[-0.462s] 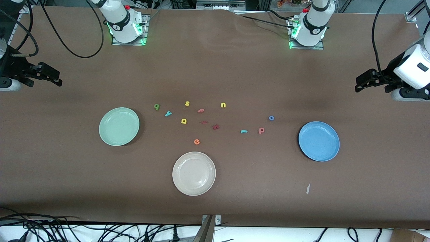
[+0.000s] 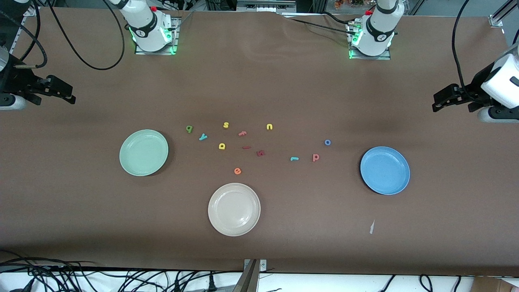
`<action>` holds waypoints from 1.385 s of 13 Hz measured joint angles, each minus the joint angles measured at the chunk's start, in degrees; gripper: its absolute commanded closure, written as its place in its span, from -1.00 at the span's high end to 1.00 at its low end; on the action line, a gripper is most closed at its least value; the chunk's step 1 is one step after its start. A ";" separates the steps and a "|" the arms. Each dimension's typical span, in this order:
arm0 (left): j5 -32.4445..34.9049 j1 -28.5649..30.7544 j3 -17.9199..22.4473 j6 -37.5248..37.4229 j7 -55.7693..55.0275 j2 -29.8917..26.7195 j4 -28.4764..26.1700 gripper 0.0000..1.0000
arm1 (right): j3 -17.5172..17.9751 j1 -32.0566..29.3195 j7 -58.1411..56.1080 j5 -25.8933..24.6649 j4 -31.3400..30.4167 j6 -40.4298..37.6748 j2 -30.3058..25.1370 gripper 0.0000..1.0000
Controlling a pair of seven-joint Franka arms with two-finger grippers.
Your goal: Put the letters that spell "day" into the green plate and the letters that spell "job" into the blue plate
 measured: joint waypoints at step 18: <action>0.00 2.25 -0.22 -2.50 0.00 0.00 1.04 1.00 | 0.02 0.00 0.00 0.00 0.00 0.00 0.00 1.00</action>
